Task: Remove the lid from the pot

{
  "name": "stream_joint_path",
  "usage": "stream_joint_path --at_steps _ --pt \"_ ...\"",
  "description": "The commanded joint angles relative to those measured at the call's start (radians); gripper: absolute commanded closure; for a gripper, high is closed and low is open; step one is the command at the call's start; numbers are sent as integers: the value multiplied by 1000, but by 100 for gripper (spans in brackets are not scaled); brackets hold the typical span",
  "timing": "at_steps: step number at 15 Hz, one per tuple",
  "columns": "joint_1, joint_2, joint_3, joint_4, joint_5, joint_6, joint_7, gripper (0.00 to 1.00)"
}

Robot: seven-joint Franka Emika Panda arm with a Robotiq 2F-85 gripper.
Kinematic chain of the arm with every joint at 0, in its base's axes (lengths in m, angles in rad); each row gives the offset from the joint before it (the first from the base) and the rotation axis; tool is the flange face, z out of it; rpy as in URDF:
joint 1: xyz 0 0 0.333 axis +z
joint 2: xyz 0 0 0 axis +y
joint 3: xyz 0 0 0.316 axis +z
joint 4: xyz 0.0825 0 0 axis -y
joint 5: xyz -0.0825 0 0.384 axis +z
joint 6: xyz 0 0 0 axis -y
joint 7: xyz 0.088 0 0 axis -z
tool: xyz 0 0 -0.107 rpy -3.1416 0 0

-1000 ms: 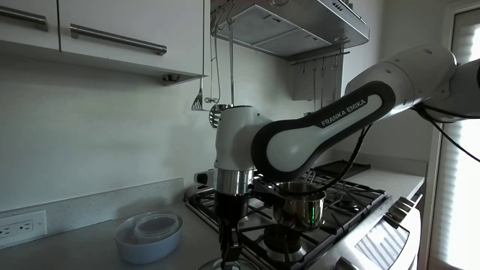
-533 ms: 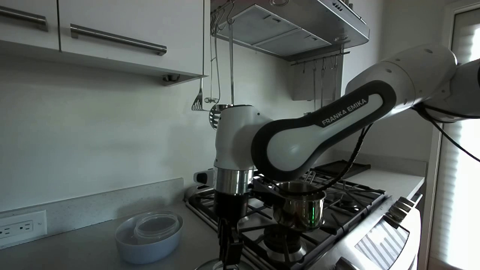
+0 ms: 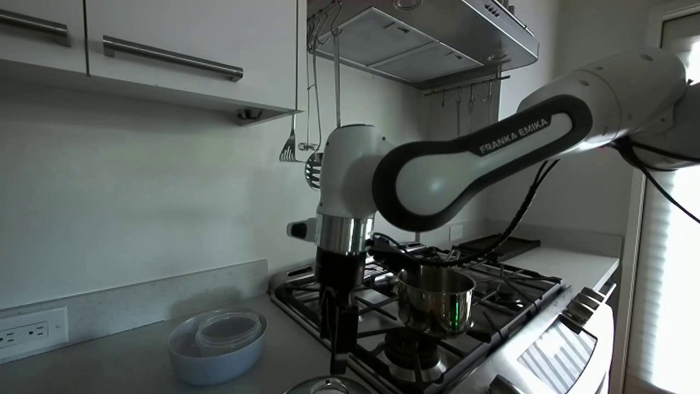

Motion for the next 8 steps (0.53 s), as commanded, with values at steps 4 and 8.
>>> stream_joint_path --at_steps 4,8 --pt "-38 -135 15 88 63 -242 -83 0" --pt "-45 -175 13 164 101 -352 -83 0"
